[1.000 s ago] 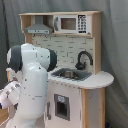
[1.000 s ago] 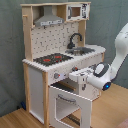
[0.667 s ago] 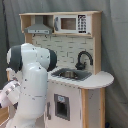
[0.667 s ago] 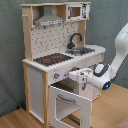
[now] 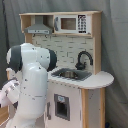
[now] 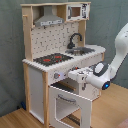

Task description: Play with the kitchen

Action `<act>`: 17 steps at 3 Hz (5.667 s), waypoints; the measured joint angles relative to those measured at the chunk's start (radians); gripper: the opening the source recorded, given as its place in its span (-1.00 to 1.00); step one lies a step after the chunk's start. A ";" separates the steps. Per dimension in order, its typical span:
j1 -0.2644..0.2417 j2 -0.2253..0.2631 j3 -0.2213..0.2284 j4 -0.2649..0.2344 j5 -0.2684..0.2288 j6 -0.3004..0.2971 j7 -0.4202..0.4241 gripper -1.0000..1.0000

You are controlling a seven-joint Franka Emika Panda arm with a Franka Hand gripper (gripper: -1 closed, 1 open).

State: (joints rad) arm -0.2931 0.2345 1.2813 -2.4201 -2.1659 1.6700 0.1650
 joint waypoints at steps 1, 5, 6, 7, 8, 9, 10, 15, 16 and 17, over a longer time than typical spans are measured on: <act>0.000 0.000 0.000 0.001 0.000 0.000 0.000 -1.00; -0.006 -0.001 0.000 -0.016 0.003 -0.023 0.394 -1.00; -0.006 -0.001 0.000 -0.015 0.003 -0.022 0.494 -1.00; -0.006 -0.001 0.000 -0.015 0.003 -0.022 0.624 -1.00; -0.006 -0.001 0.000 -0.015 0.003 -0.022 0.733 -1.00; -0.006 -0.001 0.001 -0.015 0.003 -0.022 0.840 -1.00; -0.006 -0.001 0.001 -0.015 0.003 -0.022 0.941 -1.00; -0.002 -0.001 0.157 0.003 0.018 0.000 0.827 1.00; -0.002 -0.001 0.243 0.032 0.020 -0.038 0.777 1.00; -0.001 -0.002 0.306 0.081 0.017 -0.050 0.715 1.00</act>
State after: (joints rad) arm -0.2944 0.2327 1.5874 -2.3389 -2.1484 1.6201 0.8804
